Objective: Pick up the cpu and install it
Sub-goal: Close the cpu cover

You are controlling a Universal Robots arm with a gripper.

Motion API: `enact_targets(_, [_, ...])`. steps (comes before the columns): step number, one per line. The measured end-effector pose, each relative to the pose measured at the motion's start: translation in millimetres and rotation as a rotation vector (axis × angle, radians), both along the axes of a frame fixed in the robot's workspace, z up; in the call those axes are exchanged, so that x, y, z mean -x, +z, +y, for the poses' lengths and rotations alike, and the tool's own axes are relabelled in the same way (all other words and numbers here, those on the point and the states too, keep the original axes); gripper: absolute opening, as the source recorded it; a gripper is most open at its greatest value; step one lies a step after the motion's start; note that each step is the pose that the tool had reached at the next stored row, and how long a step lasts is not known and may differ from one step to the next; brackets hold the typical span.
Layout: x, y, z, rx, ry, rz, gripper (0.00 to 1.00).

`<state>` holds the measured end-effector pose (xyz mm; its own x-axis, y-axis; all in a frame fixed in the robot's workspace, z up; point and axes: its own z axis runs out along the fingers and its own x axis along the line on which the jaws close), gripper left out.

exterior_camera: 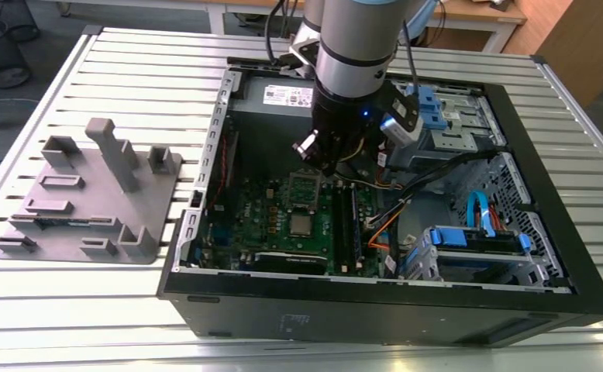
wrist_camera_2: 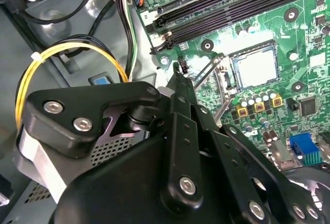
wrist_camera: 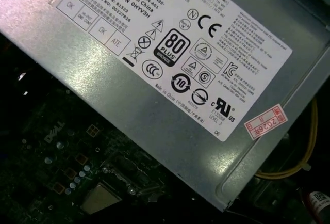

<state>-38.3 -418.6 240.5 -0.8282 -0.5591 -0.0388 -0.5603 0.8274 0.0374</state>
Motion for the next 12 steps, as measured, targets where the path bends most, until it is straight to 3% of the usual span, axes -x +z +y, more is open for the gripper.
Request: enact_targets(12, [0.0, 2.1, -1.1, 0.0000, 0.061, 0.0000, 0.11])
